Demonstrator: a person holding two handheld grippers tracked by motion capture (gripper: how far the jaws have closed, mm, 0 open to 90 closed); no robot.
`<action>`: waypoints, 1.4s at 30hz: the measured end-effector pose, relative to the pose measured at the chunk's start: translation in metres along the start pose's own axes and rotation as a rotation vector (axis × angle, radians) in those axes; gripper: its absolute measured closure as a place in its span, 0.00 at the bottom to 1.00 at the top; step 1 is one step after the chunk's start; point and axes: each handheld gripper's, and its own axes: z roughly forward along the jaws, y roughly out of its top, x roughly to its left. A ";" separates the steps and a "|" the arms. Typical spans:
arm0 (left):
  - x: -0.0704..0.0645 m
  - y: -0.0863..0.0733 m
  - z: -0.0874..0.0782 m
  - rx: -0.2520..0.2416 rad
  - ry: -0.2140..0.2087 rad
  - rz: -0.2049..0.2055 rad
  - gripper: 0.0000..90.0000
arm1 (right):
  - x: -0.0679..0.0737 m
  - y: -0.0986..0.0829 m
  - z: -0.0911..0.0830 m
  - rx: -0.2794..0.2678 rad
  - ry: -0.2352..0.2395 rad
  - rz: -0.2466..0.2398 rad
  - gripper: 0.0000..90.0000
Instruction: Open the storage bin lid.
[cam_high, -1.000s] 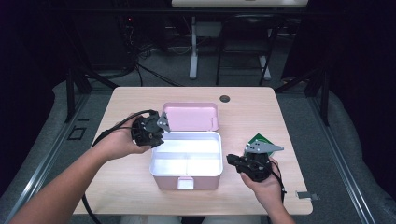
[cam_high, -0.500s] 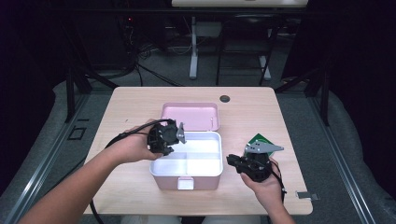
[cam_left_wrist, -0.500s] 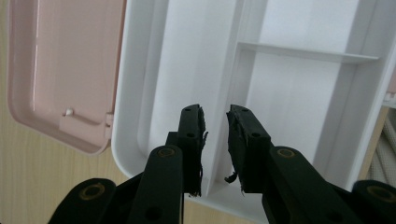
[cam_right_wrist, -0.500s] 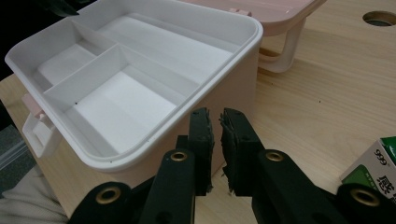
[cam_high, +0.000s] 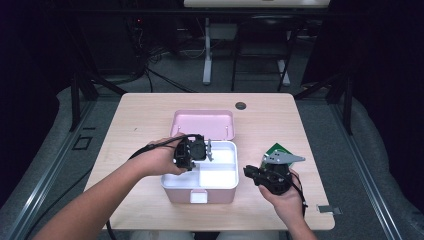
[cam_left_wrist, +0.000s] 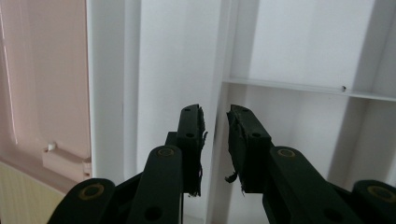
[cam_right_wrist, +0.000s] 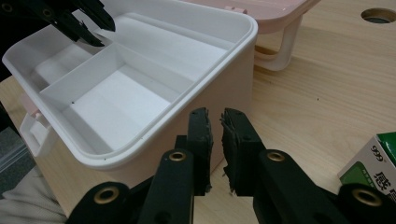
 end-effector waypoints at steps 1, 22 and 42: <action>0.000 0.002 0.002 0.005 -0.001 0.002 0.83 | 0.000 0.000 0.000 0.000 0.000 0.002 0.90; -0.006 0.018 0.020 0.058 0.003 0.072 0.91 | -0.001 -0.002 0.003 0.006 0.002 0.008 0.89; -0.010 0.018 0.017 0.078 0.008 0.100 0.93 | -0.001 -0.003 0.004 0.010 0.001 0.015 0.89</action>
